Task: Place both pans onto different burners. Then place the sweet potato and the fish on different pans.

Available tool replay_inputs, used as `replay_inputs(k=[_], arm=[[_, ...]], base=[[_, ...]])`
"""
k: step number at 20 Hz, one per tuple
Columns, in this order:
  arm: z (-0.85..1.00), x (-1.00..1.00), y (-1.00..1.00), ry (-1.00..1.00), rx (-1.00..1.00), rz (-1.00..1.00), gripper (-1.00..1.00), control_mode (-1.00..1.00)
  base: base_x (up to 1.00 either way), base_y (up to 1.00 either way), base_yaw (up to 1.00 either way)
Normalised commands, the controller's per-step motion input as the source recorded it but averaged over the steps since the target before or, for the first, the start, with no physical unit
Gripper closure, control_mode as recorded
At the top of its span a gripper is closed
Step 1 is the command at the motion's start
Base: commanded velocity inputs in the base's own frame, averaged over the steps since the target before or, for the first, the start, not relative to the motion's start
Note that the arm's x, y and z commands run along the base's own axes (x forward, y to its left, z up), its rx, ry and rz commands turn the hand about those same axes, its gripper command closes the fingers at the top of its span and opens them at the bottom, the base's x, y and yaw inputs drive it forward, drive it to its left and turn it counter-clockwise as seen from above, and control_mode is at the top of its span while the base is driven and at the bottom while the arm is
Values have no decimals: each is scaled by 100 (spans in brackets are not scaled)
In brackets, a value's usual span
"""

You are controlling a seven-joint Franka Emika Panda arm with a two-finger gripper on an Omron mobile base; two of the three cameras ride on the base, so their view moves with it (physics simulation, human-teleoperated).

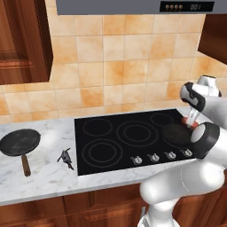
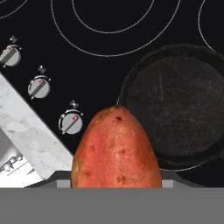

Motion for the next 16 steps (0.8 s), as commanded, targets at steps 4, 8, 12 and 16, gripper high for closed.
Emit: replay_inputs(k=[4, 8, 12, 16], arm=[[-9, 47, 5, 0, 3, 3, 100, -100], [-27, 54, -6, -1, 1, 1, 100, -100], [-26, 31, -16, -4, 0, 1, 100, -100], [-22, 6, -13, -1, 0, 0, 100, -100]], base=[[0, 0, 0], [0, 0, 0], [0, 0, 0], [0, 0, 0]])
